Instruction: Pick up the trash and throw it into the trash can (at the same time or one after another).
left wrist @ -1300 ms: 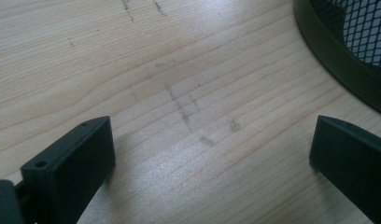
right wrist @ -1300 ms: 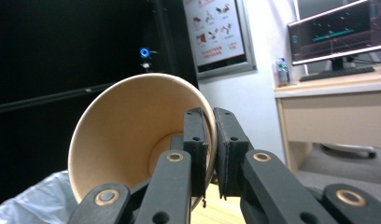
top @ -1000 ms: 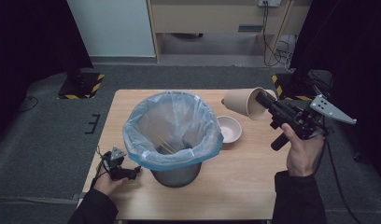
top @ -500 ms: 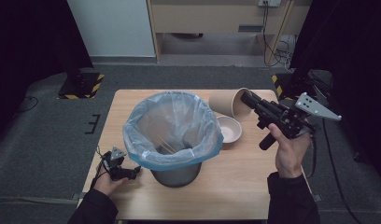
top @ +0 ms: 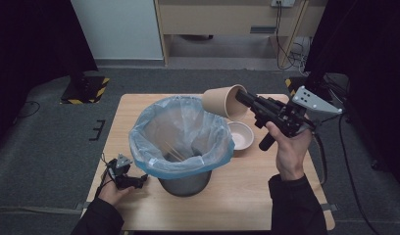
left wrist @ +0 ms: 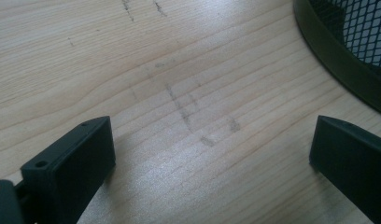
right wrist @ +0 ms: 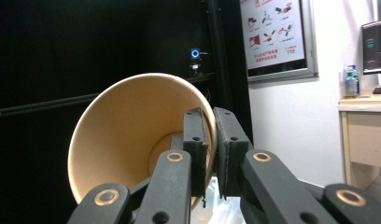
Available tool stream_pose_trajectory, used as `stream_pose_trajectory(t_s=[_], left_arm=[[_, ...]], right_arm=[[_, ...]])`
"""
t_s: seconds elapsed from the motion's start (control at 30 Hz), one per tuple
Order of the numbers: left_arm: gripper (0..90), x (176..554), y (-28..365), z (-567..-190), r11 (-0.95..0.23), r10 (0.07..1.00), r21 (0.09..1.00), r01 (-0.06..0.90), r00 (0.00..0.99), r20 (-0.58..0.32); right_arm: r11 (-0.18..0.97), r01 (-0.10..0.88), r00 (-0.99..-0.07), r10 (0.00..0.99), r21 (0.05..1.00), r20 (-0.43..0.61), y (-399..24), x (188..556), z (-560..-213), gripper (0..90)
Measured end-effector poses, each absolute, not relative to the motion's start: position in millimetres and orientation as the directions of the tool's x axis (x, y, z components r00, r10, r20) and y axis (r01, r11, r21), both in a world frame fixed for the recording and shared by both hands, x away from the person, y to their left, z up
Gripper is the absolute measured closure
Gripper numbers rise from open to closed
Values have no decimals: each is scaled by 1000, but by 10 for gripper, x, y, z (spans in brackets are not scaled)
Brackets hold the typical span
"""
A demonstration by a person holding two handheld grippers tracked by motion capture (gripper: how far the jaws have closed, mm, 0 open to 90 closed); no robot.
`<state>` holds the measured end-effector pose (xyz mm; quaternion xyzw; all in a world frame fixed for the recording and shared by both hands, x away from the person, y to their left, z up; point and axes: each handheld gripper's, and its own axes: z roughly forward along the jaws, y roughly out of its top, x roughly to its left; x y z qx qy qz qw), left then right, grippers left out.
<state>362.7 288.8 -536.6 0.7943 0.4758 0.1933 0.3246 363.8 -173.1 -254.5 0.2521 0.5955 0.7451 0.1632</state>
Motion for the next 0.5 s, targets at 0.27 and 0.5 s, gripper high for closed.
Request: stream_pose_trajectory(t_s=[0.27,0.5], left_arm=[[0,3627,2888,-5367,-336,881,700,630,472,-2],[0,3627,2888,-5366,-336,881,700,630,472,-2]], right_arm=[[-196,79,-839,517,977,171,-1454,3704,-2526,845],[-160,108,-843,508,981,176,-1312,3747,-2623,845]])
